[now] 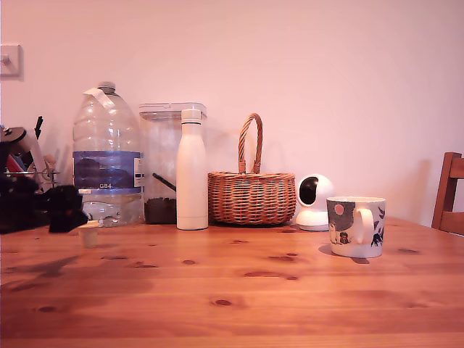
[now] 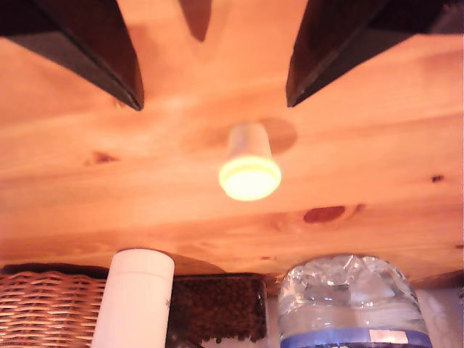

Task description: Pick up the coffee capsules from the table one by one and drop them inside the nearest coffee cup

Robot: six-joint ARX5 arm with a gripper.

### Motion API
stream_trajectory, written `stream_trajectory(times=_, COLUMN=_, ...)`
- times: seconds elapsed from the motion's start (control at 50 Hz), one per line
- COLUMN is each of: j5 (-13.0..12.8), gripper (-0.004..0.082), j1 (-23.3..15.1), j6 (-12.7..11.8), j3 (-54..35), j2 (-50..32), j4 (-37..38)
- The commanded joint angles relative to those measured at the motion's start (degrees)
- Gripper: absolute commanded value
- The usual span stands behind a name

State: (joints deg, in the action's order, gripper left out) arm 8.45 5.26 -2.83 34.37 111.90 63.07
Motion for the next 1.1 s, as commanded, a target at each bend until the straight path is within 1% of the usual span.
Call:
stream_trajectory(times=0.0, j5=-0.2, gripper=0.0569, j1=0.1, j6=-0.1, j3=1.3, j2=2.8, j4=0.2)
stream_trajectory(times=0.34, j5=-0.2, gripper=0.0569, j1=0.1, j6=0.0, j3=6.2, j2=8.4, j4=-0.3)
stream_trajectory(times=0.64, j5=-1.0, gripper=0.0569, j1=0.0, j6=0.0, j3=9.8, j2=11.9, j4=-0.8)
stream_trajectory(times=1.08, j5=-1.0, gripper=0.0569, j1=-0.3, j6=0.0, j3=15.4, j2=12.3, j4=-9.7)
